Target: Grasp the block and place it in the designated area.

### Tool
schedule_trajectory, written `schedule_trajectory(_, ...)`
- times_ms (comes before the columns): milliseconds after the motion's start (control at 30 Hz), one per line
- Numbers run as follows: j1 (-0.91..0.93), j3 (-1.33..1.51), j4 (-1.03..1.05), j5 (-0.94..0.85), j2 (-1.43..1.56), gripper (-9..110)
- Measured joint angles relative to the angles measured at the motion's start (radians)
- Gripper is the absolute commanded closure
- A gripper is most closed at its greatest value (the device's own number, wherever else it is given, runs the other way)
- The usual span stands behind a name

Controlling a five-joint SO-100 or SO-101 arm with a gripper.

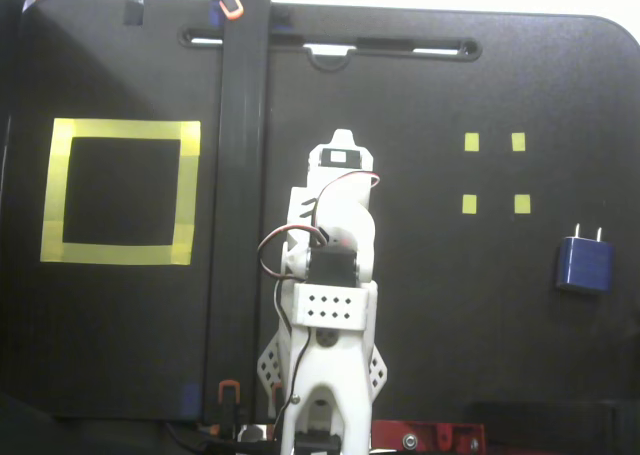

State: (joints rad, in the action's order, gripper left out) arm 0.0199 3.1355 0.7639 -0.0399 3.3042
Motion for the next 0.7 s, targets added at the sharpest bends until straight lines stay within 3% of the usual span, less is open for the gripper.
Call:
schedule_trajectory(133,-0.040,0.000,0.040,-0.285,0.002,101)
schedule_trajectory(367,0.009,0.000,0.015,-0.035,0.002,101)
schedule_trajectory(700,0.014,0.000,0.015,-0.006,0.002,101)
